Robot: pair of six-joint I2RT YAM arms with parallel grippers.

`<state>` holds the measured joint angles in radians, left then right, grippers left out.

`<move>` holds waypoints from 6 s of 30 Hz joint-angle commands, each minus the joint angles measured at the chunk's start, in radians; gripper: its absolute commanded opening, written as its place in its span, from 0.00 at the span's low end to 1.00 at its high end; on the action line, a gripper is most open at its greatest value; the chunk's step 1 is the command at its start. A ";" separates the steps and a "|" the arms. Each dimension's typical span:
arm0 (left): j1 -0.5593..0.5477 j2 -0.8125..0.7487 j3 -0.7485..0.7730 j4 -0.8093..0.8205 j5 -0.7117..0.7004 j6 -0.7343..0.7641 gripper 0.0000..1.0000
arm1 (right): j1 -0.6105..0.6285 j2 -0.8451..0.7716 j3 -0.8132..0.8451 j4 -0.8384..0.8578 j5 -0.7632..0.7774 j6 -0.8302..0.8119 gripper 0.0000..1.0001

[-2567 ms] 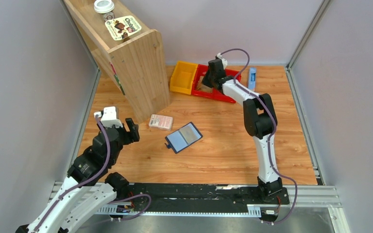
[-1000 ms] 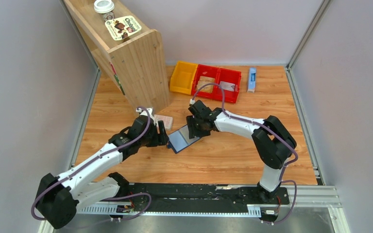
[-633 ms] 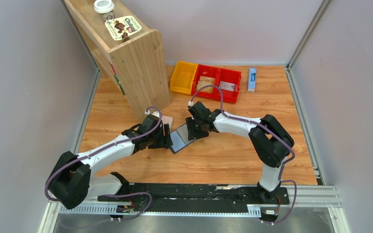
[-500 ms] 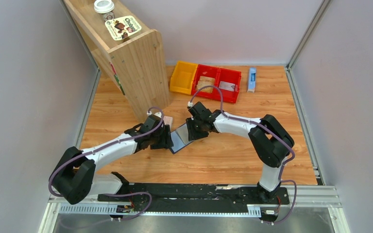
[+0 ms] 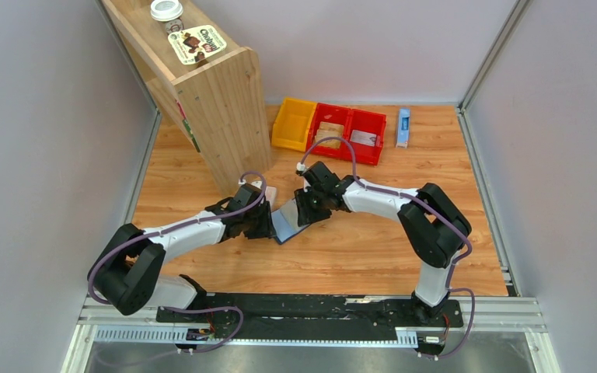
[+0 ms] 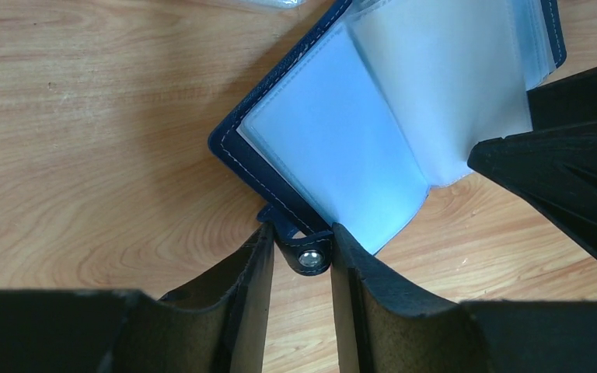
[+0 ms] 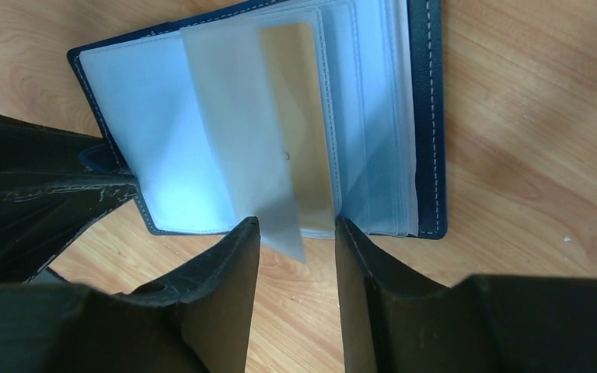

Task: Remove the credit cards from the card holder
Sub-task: Remove the credit card from the card holder.

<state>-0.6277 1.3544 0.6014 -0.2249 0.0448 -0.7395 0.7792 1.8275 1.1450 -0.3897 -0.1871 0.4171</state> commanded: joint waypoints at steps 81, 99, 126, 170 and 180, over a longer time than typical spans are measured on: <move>-0.003 -0.382 -0.097 -0.045 -0.134 -0.109 0.42 | 0.029 0.075 0.029 0.187 -0.247 -0.040 0.48; -0.001 0.024 -0.008 0.184 -0.106 -0.098 0.35 | -0.074 0.107 -0.099 0.422 -0.430 0.150 0.44; -0.001 0.031 0.000 -0.079 -0.125 -0.017 0.33 | -0.149 -0.094 -0.024 0.022 0.135 0.103 0.53; -0.003 0.247 0.130 0.395 0.127 -0.141 0.34 | -0.182 -0.046 -0.194 0.399 -0.399 0.135 0.74; -0.004 0.246 0.143 0.406 0.144 -0.138 0.34 | -0.169 -0.155 -0.163 0.290 -0.273 0.088 0.90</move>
<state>-0.6277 1.5990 0.7063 0.1307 0.1604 -0.8700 0.5938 1.7523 0.9360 -0.0463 -0.5449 0.5499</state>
